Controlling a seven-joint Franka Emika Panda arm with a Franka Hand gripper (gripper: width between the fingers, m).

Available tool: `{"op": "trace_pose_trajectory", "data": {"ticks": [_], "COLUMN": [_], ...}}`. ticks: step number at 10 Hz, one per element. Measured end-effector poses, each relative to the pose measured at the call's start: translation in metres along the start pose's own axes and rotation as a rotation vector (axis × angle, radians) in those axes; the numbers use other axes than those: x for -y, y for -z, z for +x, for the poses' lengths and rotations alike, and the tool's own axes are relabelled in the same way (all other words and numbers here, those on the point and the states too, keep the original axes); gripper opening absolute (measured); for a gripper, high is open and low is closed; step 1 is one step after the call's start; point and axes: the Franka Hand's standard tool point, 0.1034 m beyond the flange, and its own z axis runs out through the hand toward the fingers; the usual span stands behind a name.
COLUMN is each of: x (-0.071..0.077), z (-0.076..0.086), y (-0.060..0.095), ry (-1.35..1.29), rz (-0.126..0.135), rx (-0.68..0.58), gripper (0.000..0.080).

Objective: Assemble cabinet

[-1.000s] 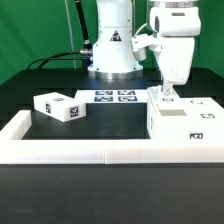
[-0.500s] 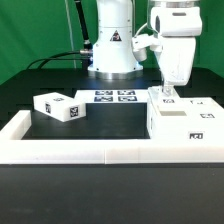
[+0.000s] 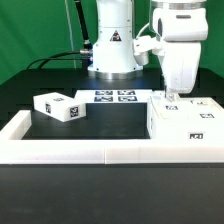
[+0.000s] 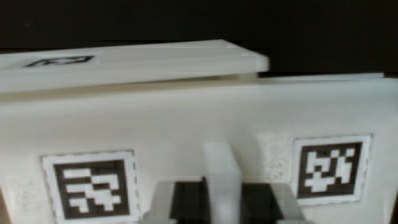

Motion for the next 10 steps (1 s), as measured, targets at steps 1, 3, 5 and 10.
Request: {"op": "trace_pose_trajectory", "data": {"ticks": [1, 3, 5, 10], "x": [-0.008, -0.023, -0.036, -0.038], "z": [0.000, 0.000, 0.000, 0.000], "y": [0.001, 0.003, 0.004, 0.005], "ry": [0.002, 0.007, 0.010, 0.013], "rz": [0.000, -0.016, -0.031, -0.030], "rx": [-0.002, -0.012, -0.019, -0.016], "gripper": [0.0069, 0.0069, 0.0070, 0.0070]}}
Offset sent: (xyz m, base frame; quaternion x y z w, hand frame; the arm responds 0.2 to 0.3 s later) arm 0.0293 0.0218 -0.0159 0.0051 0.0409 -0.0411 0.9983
